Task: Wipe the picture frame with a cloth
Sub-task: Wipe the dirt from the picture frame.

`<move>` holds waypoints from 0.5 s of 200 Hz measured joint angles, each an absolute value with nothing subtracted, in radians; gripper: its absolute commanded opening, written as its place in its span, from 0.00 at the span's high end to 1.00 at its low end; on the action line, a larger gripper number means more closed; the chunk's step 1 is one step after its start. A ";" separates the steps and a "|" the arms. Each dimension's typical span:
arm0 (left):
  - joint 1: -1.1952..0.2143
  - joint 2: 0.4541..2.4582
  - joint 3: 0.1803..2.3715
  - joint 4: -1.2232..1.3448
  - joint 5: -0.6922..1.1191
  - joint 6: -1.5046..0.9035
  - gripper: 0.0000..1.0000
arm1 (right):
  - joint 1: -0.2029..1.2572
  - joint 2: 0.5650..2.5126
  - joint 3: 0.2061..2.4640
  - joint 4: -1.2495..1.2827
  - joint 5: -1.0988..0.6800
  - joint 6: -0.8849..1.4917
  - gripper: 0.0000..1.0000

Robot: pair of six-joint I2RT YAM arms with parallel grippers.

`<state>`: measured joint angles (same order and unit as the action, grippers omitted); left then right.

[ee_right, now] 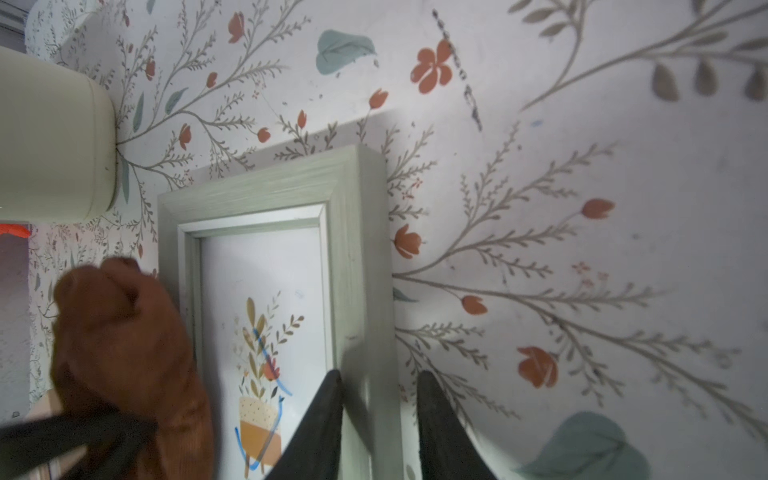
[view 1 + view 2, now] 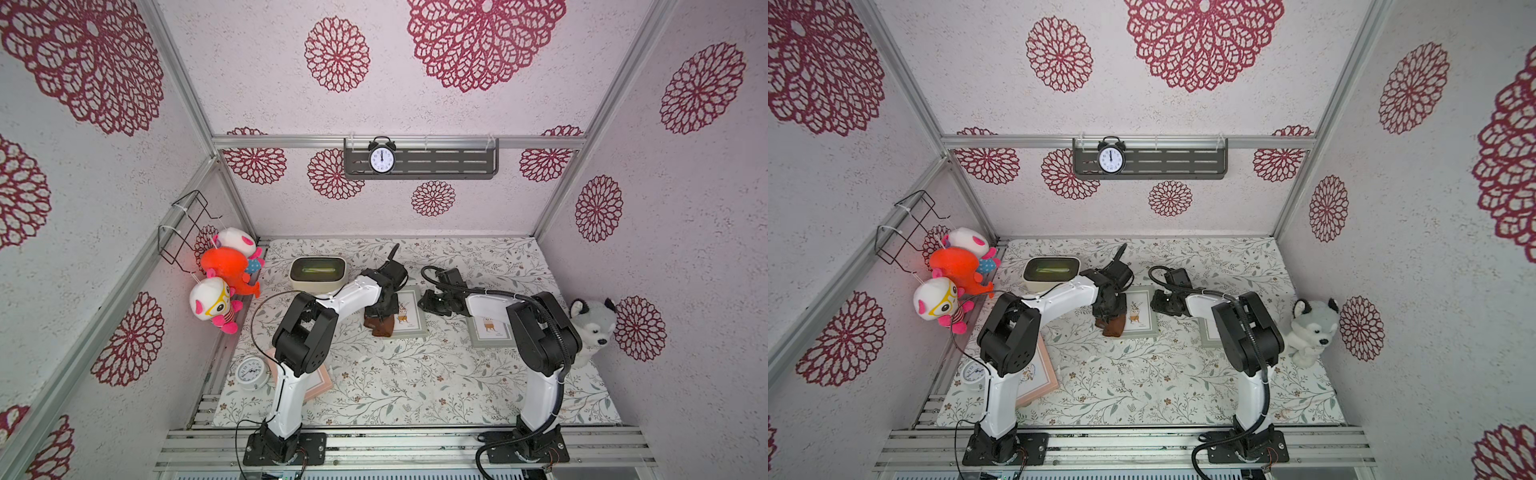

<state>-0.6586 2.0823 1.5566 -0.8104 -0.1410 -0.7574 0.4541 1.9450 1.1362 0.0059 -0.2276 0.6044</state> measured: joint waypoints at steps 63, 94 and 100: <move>-0.613 2.278 1.872 -0.948 -0.214 -0.695 1.00 | 0.454 1.945 1.132 0.015 -0.233 0.613 0.69; -0.560 2.336 1.959 -0.919 -0.197 -0.670 1.00 | 0.454 1.945 1.132 0.015 -0.233 0.614 0.69; -0.559 2.329 1.943 -0.909 -0.193 -0.669 1.00 | 0.454 1.945 1.132 0.015 -0.233 0.614 0.69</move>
